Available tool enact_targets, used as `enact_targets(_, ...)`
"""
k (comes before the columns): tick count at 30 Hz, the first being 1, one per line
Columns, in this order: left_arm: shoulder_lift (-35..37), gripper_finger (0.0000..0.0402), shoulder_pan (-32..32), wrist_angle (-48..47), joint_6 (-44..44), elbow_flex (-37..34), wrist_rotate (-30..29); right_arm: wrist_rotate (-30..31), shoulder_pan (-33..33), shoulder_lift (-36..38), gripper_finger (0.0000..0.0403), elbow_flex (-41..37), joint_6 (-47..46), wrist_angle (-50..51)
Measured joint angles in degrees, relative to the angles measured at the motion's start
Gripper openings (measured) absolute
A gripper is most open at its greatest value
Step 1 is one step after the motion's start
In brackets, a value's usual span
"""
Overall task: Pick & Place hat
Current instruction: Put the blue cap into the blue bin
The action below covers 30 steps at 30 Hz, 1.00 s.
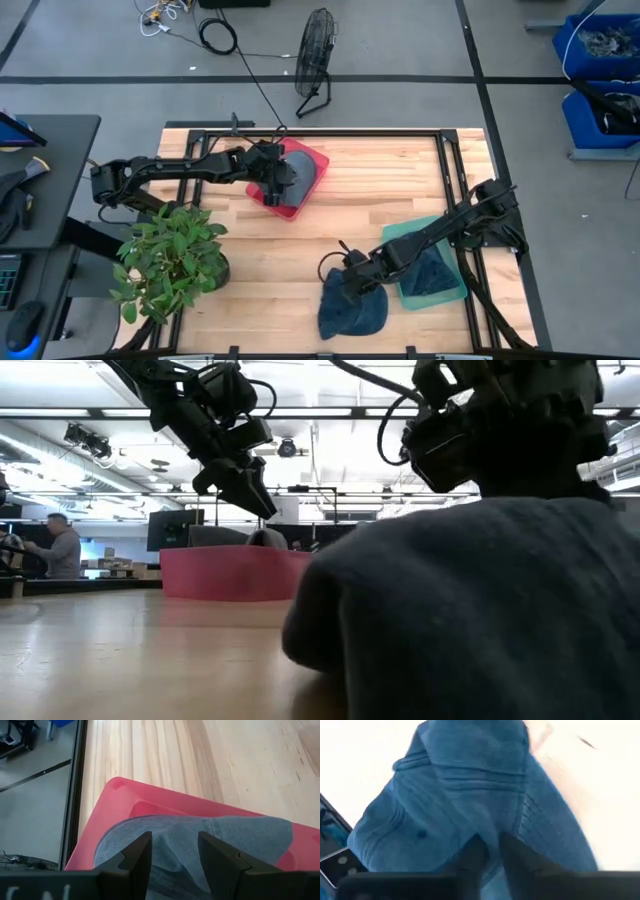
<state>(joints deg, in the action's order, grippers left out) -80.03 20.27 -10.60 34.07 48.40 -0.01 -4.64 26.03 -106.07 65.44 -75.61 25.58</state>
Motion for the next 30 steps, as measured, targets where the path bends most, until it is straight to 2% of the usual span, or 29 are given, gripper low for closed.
enact_targets(3,0.0,0.0165,0.0,0.0,0.3,0.0,0.0,-1.0,-0.5,0.5,0.0015,-0.1,3.9,-2.9)
enact_targets(6,0.0,0.0165,0.1,0.0,0.3,0.0,0.0,-3.9,-1.0,2.1,0.0014,0.1,8.3,-4.5)
enact_targets(9,0.0,0.0165,0.1,0.3,0.3,0.0,0.0,-5.4,-1.7,5.0,0.0007,2.1,14.1,-0.3)
enact_targets(15,0.0,0.0165,0.1,0.5,0.2,0.0,0.0,-3.7,-3.6,11.3,0.0003,11.2,27.5,18.5)
enact_targets(21,0.0,0.0165,0.1,0.6,0.0,0.0,0.0,-0.6,-2.2,15.5,0.0003,21.7,59.7,32.9)
enact_targets(23,0.0,0.0165,0.1,0.5,-0.5,0.0,0.0,2.4,-1.3,16.4,0.0003,23.9,66.5,37.2)
enact_targets(27,0.0,0.0165,0.1,0.5,-0.5,0.0,0.0,5.8,-0.1,17.4,0.0002,25.0,71.4,48.4)
enact_targets(30,0.0,0.0165,0.1,0.5,-0.5,0.0,0.0,7.1,0.8,17.0,0.0002,24.9,71.6,61.0)
